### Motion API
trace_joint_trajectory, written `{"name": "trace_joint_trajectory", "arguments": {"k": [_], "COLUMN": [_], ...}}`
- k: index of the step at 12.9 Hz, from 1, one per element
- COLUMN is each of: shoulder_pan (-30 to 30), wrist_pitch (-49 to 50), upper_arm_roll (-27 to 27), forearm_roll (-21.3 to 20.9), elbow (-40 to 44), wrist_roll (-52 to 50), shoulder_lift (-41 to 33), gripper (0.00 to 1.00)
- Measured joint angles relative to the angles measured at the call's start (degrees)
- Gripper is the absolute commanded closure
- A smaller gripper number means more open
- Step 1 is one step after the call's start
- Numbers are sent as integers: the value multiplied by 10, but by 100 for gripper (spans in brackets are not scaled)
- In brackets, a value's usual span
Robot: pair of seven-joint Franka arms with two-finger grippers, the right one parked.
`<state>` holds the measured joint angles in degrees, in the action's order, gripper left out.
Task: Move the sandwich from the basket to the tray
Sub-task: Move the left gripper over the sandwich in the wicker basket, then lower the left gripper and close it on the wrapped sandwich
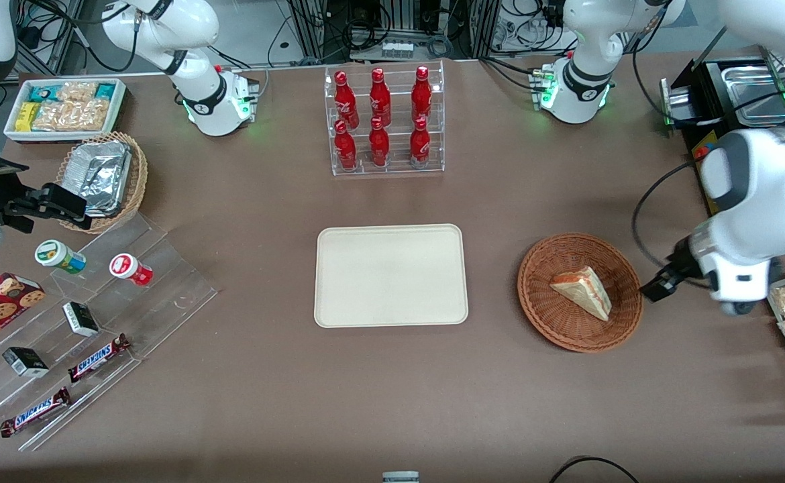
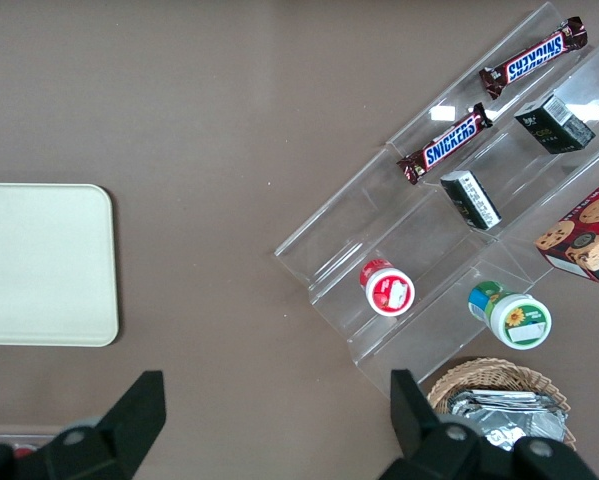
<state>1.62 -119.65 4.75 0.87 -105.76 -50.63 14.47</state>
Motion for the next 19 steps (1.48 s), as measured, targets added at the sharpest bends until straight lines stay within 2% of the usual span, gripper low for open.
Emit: {"name": "trace_joint_trajectory", "arguments": {"k": [2, 5, 10, 19], "shoulder_pan": [-1, -20, -31, -31], "wrist_pitch": [-43, -90, -105, -191], "upper_arm_roll": [18, 26, 26, 26], "forearm_roll": [0, 0, -18, -19], "elbow": [-13, -56, -104, -155], "wrist_roll": [-74, -122, -135, -149], "shoulder_lift": [20, 24, 23, 27], "gripper": [0, 0, 0, 1]}}
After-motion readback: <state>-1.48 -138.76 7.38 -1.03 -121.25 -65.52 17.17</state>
